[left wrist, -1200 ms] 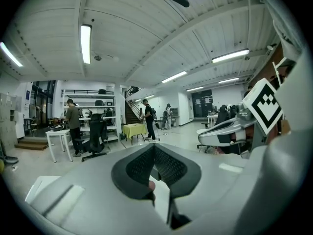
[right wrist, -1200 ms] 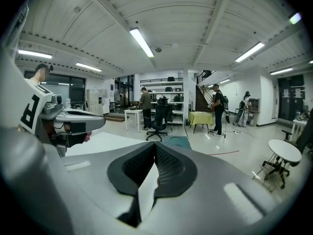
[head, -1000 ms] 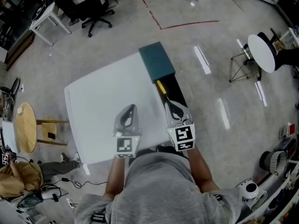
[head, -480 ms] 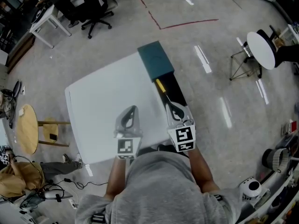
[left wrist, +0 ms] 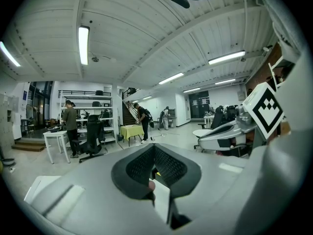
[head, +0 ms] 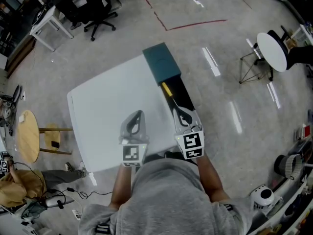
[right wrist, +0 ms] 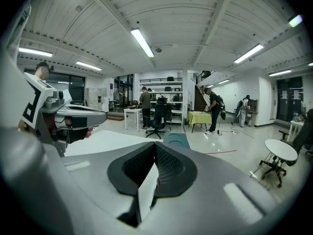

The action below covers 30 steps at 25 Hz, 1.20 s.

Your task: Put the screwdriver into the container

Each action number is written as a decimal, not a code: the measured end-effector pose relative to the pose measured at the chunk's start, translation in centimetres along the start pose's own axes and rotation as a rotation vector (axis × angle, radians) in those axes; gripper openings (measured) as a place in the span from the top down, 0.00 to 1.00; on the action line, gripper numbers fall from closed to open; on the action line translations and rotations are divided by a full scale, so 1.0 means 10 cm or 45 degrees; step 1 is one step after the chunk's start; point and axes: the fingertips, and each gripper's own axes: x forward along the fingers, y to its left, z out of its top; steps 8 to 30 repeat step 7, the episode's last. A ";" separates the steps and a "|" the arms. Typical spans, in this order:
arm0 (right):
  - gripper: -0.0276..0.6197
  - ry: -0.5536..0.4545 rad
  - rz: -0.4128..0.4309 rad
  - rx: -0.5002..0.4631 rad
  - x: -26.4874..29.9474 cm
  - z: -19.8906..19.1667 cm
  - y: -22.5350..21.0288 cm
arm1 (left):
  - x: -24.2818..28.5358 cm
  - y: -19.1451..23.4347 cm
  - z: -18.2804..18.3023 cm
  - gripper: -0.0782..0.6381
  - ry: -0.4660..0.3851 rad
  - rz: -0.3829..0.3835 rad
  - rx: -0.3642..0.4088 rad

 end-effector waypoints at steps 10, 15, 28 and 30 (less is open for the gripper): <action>0.95 0.000 0.003 -0.001 -0.04 -0.02 0.00 | -0.01 -0.05 0.00 0.87 -0.003 -0.005 0.007; 0.95 0.000 0.003 -0.001 -0.04 -0.02 0.00 | -0.01 -0.05 0.00 0.87 -0.003 -0.005 0.007; 0.95 0.000 0.003 -0.001 -0.04 -0.02 0.00 | -0.01 -0.05 0.00 0.87 -0.003 -0.005 0.007; 0.95 0.000 0.003 -0.001 -0.04 -0.02 0.00 | -0.01 -0.05 0.00 0.87 -0.003 -0.005 0.007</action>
